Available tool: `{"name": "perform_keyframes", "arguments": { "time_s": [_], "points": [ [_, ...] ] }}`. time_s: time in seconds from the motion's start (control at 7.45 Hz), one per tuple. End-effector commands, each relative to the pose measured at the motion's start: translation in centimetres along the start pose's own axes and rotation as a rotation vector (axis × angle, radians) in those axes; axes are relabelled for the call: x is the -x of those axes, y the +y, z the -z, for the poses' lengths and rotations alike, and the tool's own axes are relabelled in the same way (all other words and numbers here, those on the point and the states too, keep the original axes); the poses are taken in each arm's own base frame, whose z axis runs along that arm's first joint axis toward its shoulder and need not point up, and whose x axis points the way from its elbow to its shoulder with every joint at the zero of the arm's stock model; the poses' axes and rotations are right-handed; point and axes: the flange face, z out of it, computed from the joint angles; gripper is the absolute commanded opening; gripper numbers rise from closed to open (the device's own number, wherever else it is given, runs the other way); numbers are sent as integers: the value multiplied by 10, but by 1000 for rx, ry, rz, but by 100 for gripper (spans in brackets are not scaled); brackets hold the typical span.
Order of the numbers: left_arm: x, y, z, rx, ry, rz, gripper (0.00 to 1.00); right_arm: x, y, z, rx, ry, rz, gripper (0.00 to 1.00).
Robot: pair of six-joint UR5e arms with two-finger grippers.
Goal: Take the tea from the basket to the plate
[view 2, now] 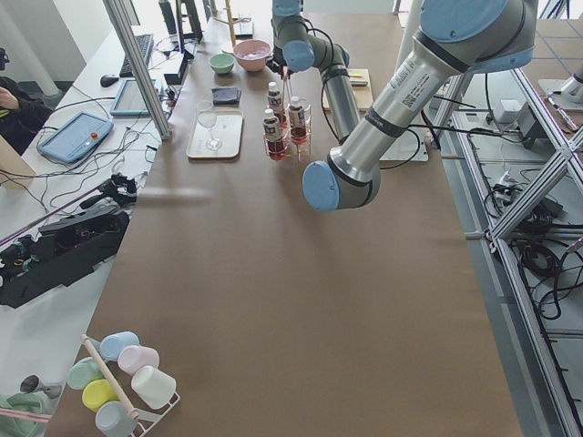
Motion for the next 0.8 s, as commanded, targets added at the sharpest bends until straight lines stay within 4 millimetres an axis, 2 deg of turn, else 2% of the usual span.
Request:
{"name": "perform_keyframes", "arguments": {
  "time_s": [0.0,0.4,0.67],
  "points": [
    [-21,-10,-22,3,0,0,0,-3,4,-2,0,-13,-11,100],
    [-39,-16,-37,-9,30,26,0,-5,9,-4,-1,-31,-19,100],
    [-42,-18,-38,-20,34,32,0,-3,9,0,-17,-52,-16,100]
  ]
}}
